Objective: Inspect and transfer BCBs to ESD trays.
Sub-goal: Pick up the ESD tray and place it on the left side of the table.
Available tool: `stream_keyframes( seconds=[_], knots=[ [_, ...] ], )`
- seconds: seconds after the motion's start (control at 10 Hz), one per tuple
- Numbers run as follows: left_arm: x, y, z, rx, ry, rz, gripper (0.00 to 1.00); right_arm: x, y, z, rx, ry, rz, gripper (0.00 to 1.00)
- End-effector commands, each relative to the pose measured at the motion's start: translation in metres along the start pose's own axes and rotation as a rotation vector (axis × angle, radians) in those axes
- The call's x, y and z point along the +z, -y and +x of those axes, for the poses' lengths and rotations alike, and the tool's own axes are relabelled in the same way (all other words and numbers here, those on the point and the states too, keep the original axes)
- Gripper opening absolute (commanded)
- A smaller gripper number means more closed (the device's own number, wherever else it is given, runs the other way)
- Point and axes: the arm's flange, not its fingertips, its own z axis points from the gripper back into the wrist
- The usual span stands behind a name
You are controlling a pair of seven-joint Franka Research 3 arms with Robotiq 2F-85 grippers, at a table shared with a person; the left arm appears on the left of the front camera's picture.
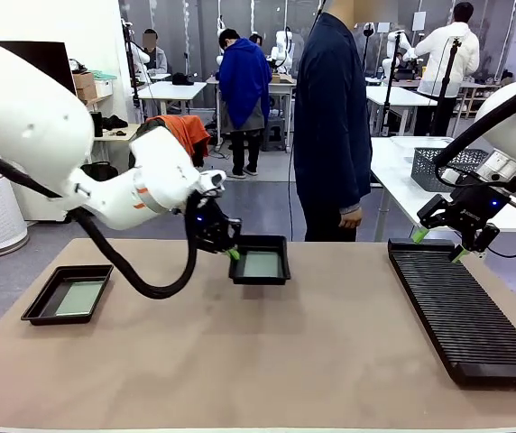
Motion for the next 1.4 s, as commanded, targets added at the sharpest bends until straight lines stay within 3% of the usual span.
stream_keyframes(
  seconds=[0.0, 0.4, 0.9, 1.3],
  knots=[
    [0.034, -0.035, -0.015, -0.054, -0.017, -0.017, 0.03, -0.001, -0.001, -0.002, -0.021, 0.020, -0.005, 1.00],
    [0.077, -0.116, -0.020, -0.062, -0.027, 0.003, 0.03, -0.001, -0.001, -0.002, -0.021, 0.020, -0.005, 1.00],
    [0.098, -0.198, -0.037, -0.024, -0.020, -0.007, 0.03, -0.001, -0.001, -0.002, -0.021, 0.020, -0.005, 1.00],
    [0.096, -0.229, -0.052, 0.013, -0.010, 0.007, 0.03, -0.001, -0.001, -0.002, -0.021, 0.020, -0.005, 1.00]
  ],
)
